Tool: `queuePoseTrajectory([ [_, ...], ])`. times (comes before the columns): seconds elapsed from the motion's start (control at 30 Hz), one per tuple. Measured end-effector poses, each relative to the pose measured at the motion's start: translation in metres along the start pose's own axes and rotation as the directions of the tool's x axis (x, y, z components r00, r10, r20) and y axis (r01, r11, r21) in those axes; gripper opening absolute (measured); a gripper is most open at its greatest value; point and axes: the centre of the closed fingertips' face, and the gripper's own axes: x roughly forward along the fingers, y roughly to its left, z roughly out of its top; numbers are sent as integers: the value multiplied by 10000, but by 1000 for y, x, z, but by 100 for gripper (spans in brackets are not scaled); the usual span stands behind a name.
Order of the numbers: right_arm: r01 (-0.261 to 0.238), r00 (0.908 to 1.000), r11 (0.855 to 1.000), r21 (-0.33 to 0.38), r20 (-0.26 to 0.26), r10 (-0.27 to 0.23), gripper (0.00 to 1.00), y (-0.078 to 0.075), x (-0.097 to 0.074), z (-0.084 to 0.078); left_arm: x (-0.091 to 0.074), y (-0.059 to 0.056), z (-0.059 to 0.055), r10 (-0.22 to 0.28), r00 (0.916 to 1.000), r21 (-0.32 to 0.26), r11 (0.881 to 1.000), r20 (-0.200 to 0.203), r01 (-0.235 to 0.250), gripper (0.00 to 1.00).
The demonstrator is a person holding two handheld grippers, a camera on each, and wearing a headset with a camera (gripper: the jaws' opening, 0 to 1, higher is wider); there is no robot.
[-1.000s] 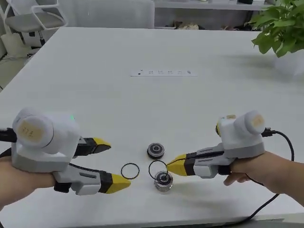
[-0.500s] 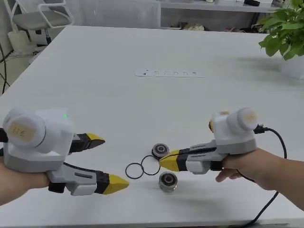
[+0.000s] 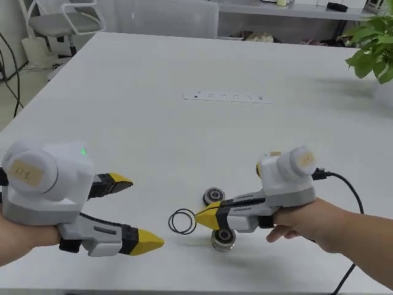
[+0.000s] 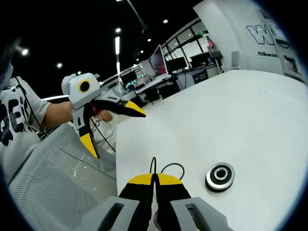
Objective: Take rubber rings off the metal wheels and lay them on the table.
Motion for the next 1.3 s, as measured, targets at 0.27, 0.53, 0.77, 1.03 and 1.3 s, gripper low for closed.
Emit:
queuePoseTrajectory([
  [0.27, 109, 9996, 9999, 67, -263, -108, 0, -2, 6, -6, -1, 0, -3, 15, 10000, 37, 10000, -94, -14, 71],
  [0.53, 202, 9988, 9998, 72, -457, -198, 0, -2, 13, -10, -1, 0, -4, 32, 10000, -39, 10000, -81, -32, 71],
  [0.77, 496, 9963, 9987, 76, -706, -489, 0, -7, 15, -17, -1, -1, -7, 12, 10000, -95, 10000, -94, -13, 71],
  [1.03, 818, 9936, 9966, 83, -788, -809, 0, -12, 16, -19, -1, -2, -11, -25, 9997, 20, 10000, -237, 25, 71],
  [1.3, 1031, 9907, 9946, -136, -883, -1039, 0, -16, 16, -21, -3, -3, -12, -1, 9997, -38, 10000, -235, 0, 71],
])
